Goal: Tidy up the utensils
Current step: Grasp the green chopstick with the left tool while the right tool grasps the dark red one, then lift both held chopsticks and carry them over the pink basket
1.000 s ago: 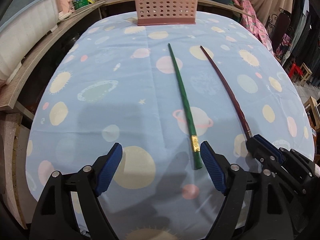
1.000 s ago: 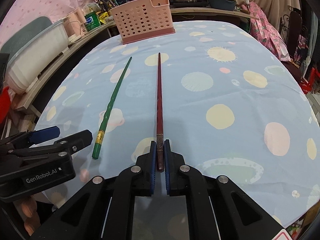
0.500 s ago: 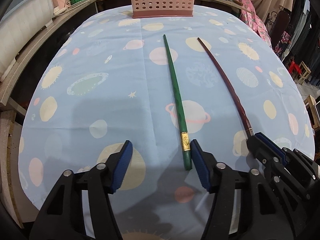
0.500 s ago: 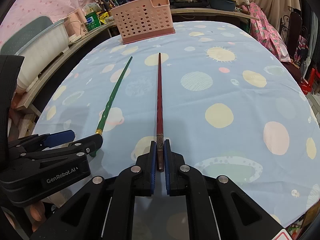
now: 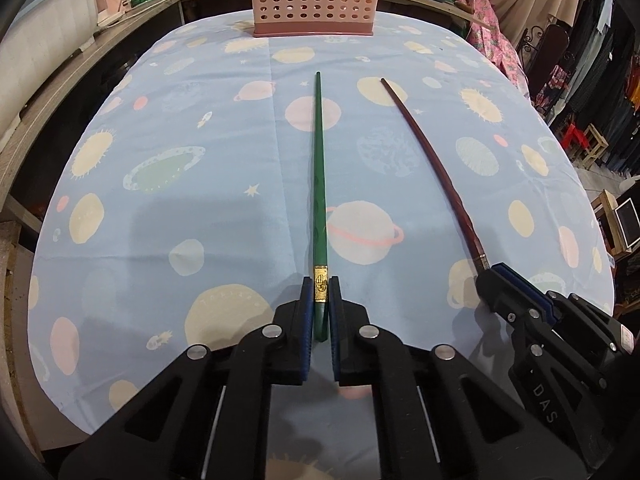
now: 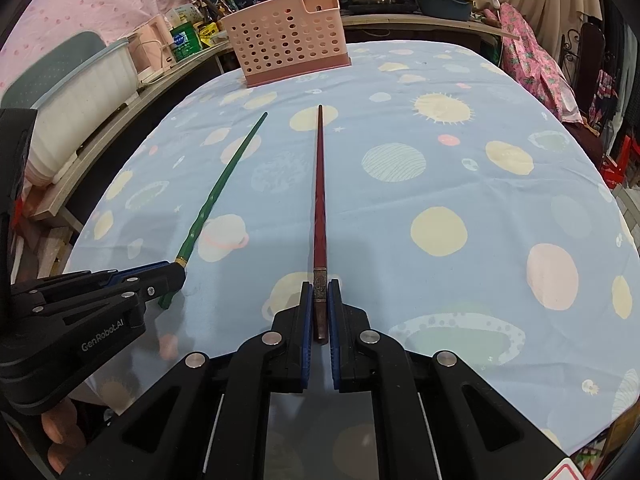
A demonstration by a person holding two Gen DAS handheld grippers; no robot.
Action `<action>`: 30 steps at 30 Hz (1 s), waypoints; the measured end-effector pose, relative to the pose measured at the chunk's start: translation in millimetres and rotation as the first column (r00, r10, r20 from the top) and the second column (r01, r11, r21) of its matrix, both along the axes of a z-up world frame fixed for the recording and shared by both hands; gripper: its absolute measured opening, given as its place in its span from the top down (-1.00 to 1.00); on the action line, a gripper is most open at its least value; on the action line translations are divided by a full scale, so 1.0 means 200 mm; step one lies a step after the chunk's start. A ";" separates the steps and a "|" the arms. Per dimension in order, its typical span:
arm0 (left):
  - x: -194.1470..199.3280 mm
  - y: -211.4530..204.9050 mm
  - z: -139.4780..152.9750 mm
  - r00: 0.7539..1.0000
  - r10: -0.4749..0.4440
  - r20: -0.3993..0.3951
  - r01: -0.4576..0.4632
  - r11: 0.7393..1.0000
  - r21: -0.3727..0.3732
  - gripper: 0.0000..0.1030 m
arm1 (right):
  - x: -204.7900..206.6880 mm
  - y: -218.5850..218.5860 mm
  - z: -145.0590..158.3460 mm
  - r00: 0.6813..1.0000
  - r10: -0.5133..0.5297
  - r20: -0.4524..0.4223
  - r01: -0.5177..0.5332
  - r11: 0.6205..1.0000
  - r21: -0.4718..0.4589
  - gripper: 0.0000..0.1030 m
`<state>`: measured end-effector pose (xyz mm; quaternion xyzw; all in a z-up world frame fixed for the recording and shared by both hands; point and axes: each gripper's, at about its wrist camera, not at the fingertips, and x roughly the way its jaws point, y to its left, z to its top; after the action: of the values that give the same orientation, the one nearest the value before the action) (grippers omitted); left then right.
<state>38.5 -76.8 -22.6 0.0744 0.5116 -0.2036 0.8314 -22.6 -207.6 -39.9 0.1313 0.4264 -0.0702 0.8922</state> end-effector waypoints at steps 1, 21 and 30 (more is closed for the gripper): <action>0.00 0.01 0.01 1.000 0.003 0.001 -0.003 1.000 -0.004 0.87 | 0.00 0.00 0.00 1.000 0.000 -0.001 0.000 1.000 0.001 0.87; 0.11 0.16 0.53 0.987 0.107 0.117 -0.082 0.976 -0.201 0.87 | 0.03 -0.17 0.47 0.975 -0.048 0.218 0.043 0.999 0.025 0.86; 0.26 0.13 0.81 0.963 0.128 0.236 -0.067 0.965 -0.252 0.87 | 0.15 -0.26 0.75 0.931 -0.054 0.361 0.054 0.999 0.011 0.86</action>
<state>90.9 -50.4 138.5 -0.0280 0.3771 -0.2119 0.9012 8.3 -259.9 110.7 0.1540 0.2513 -0.0690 0.9531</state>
